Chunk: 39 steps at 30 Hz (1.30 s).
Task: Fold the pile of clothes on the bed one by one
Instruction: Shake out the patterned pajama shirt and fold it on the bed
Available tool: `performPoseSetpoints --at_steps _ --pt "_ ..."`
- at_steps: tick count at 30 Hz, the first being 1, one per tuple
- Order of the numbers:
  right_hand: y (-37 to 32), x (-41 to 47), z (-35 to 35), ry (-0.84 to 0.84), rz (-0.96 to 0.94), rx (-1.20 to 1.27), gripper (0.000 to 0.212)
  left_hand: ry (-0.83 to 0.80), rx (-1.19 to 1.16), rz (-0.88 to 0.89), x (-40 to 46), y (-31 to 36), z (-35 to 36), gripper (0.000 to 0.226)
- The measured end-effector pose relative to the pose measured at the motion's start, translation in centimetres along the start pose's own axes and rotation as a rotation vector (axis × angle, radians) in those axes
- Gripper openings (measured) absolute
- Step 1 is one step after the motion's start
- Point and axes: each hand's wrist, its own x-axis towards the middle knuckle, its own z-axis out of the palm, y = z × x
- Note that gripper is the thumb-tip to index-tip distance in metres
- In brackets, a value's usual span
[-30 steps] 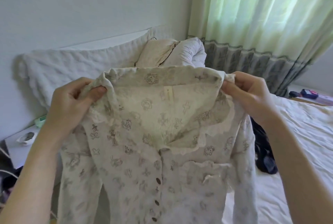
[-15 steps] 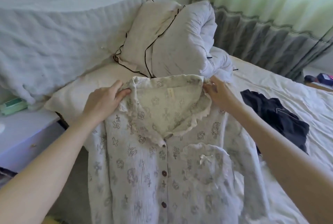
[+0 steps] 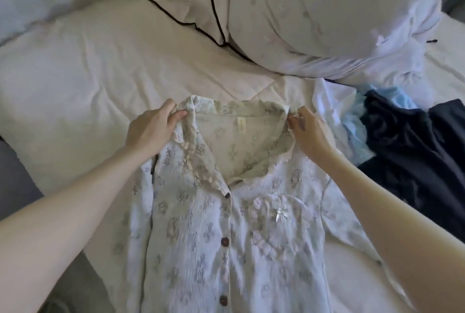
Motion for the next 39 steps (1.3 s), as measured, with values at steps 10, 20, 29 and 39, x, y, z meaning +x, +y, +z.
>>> performPoseSetpoints --at_steps 10,20,29,39 --pt "6.4 5.5 12.1 0.018 0.104 -0.087 0.017 -0.166 -0.402 -0.299 4.3 -2.2 13.5 0.018" --pt "7.7 6.4 14.2 0.154 0.038 -0.207 0.032 -0.129 -0.036 -0.235 5.8 -4.6 15.8 0.068" --pt "4.4 2.1 10.1 0.066 0.075 -0.085 0.042 -0.083 -0.002 -0.157 2.5 -2.4 10.4 0.052" --pt "-3.6 -16.0 13.2 -0.223 -0.290 -0.217 0.052 -0.005 0.236 -0.408 -14.8 -0.1 5.2 0.039"
